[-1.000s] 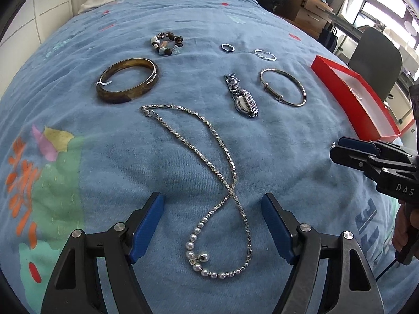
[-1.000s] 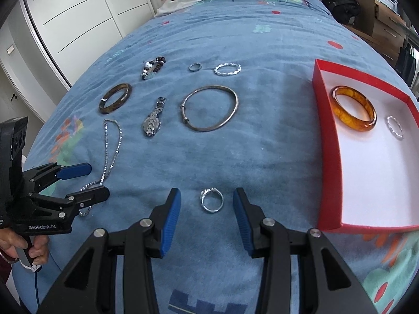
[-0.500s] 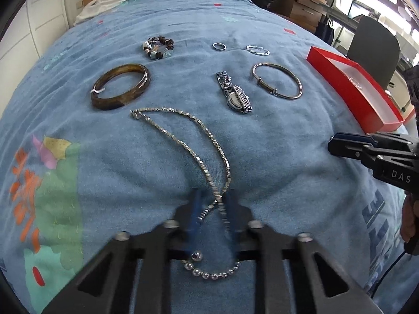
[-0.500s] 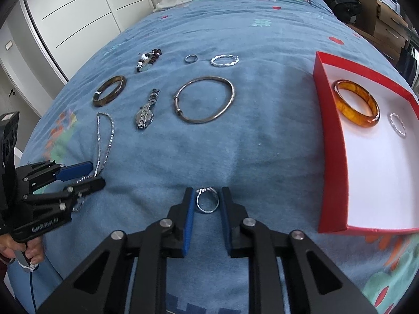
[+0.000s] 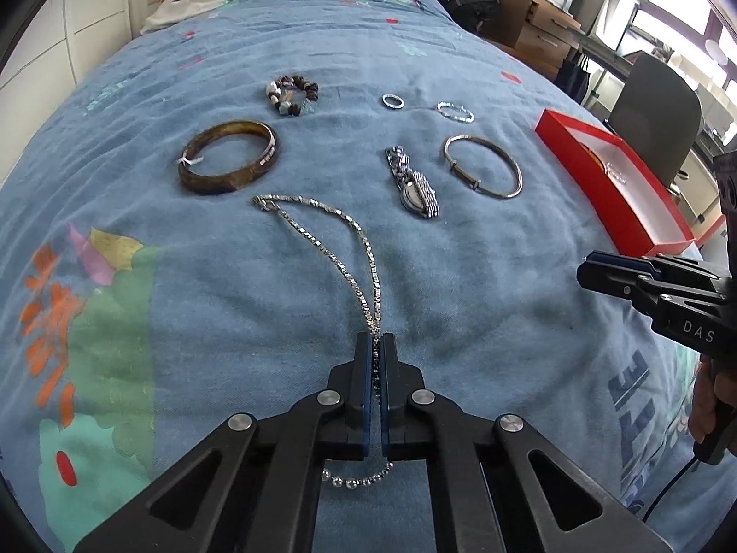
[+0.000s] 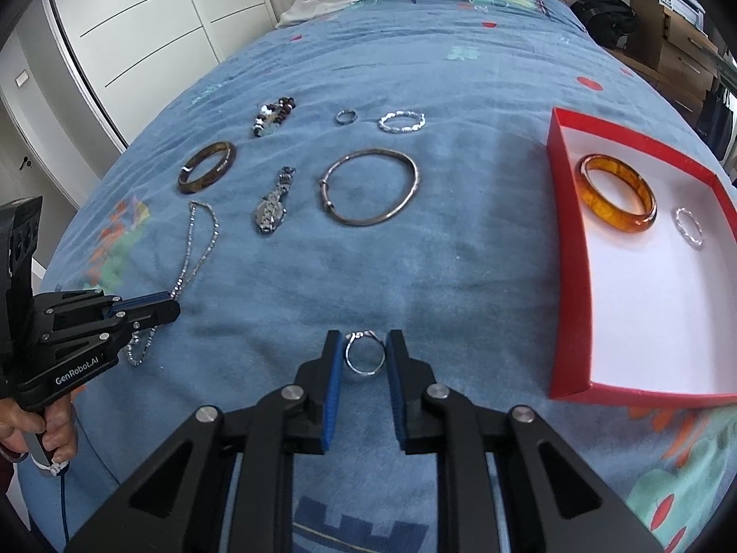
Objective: Organize jewelry
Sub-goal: 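Lift both items and carry them over the red box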
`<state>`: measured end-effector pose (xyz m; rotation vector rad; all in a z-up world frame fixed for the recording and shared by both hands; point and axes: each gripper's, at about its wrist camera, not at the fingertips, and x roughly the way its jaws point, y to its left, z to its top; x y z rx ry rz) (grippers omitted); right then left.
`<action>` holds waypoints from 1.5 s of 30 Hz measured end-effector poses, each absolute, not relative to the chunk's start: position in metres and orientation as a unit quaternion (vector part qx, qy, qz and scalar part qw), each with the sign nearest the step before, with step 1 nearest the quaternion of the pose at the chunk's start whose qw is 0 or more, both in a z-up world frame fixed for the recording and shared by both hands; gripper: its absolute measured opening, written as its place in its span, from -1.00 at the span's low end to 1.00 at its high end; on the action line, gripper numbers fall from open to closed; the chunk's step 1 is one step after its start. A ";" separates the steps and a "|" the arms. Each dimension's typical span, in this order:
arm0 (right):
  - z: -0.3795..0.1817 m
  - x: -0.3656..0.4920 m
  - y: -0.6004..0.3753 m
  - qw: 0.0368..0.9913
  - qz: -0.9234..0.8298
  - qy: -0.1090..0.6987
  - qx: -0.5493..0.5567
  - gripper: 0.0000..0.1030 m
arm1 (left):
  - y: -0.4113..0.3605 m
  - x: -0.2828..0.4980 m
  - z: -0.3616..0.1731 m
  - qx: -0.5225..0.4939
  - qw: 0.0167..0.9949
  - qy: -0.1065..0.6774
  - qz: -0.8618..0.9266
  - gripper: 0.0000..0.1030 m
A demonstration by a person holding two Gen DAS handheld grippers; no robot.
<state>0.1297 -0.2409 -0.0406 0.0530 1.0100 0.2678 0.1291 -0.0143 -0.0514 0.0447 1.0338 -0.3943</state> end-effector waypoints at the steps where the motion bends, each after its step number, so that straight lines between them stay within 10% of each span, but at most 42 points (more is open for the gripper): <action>1: -0.038 0.128 -0.241 0.867 0.128 0.480 0.025 -0.65 | -0.013 0.128 -0.048 0.020 0.852 0.489 -0.186 -0.95; 45: 0.089 0.047 -0.336 0.926 0.063 0.369 0.054 -0.65 | -0.097 0.089 0.101 0.053 0.895 0.363 -0.254 -0.95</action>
